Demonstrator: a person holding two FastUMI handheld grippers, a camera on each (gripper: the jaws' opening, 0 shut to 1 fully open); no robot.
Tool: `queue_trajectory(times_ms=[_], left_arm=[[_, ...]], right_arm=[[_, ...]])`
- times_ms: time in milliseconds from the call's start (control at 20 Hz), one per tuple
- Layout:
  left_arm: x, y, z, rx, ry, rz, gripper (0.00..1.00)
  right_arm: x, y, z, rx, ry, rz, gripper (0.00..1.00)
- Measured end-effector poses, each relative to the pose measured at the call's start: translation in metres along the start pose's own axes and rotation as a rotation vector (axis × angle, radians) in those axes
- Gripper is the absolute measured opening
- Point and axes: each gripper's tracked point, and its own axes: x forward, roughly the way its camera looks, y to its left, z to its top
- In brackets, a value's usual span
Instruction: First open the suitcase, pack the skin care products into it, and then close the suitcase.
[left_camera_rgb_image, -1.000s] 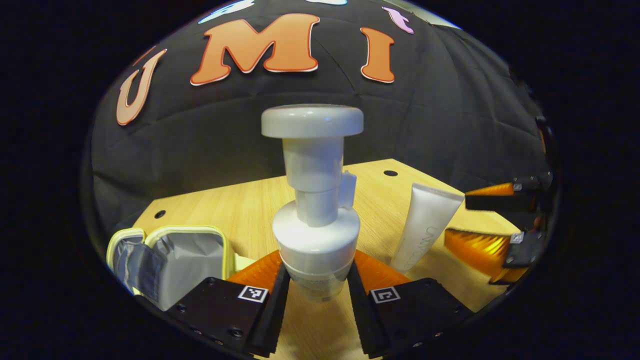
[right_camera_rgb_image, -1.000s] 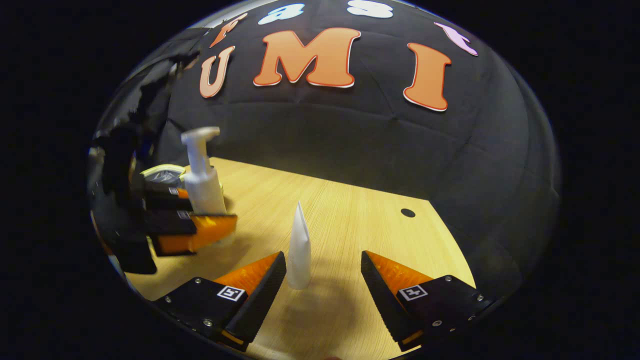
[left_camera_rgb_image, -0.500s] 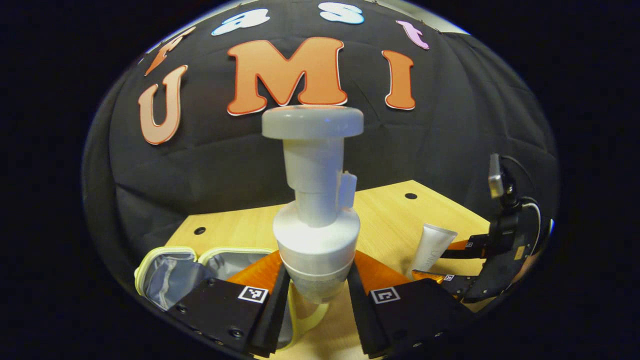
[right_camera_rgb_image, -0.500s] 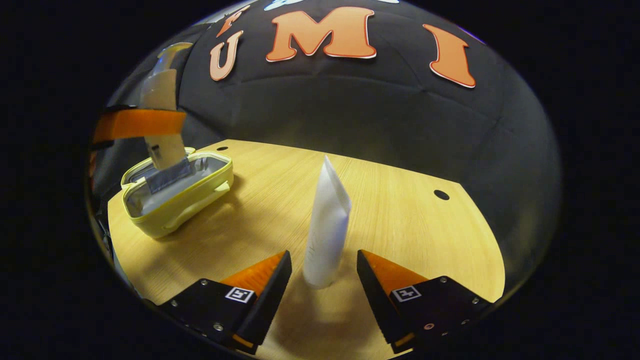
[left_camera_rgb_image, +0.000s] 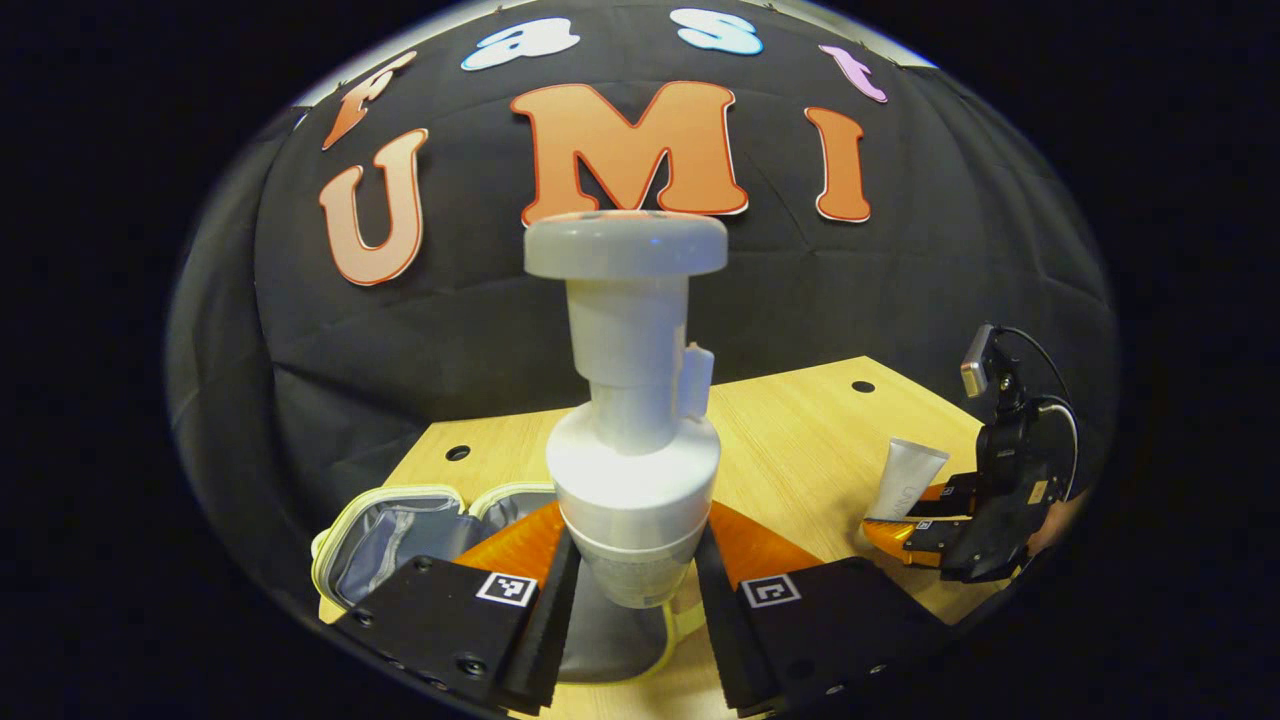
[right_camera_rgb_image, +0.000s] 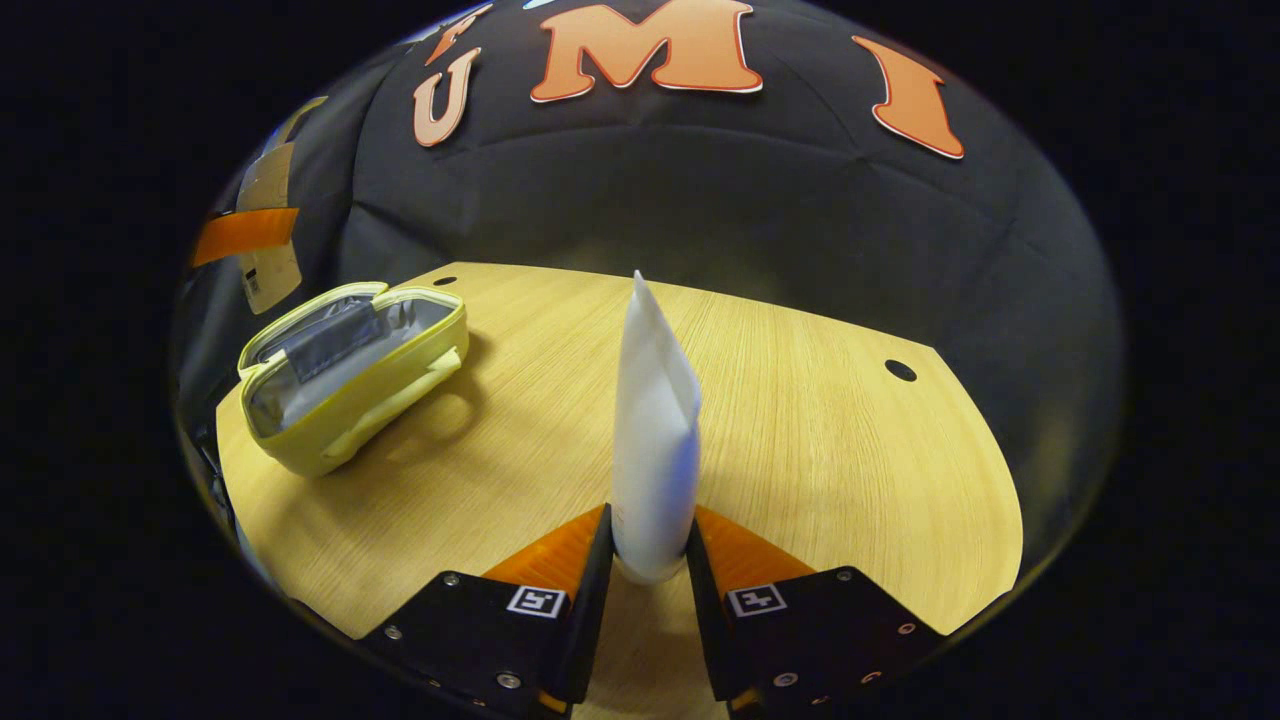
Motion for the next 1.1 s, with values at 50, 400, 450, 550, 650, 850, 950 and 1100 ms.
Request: queue_trajectory(times_ms=[50,400,450,550,650,850,950,1100], left_arm=[[-0.001,0.008,-0.001,0.000,-0.002,0.004,0.58],[-0.005,0.068,-0.022,0.003,0.018,-0.023,0.60],[-0.005,0.076,-0.024,-0.001,0.023,-0.030,0.60],[-0.005,0.088,-0.030,-0.006,0.038,-0.052,0.60],[0.000,0.098,-0.039,-0.001,0.061,-0.067,0.60],[0.017,0.114,-0.072,-0.040,0.166,-0.087,0.60],[0.024,0.115,-0.088,-0.070,0.225,-0.105,0.60],[0.029,0.115,-0.108,-0.091,0.298,-0.119,0.60]], right_arm=[[-0.003,0.004,0.006,0.000,-0.006,0.001,0.45],[-0.034,0.049,0.061,0.039,-0.073,-0.008,0.42],[-0.037,0.056,0.069,0.040,-0.079,-0.008,0.37],[-0.045,0.074,0.082,0.050,-0.090,0.002,0.42],[-0.052,0.089,0.098,0.072,-0.109,0.013,0.42],[-0.055,0.122,0.117,0.117,-0.109,0.054,0.42],[-0.053,0.137,0.122,0.130,-0.109,0.075,0.42],[-0.050,0.157,0.124,0.146,-0.090,0.105,0.42]])
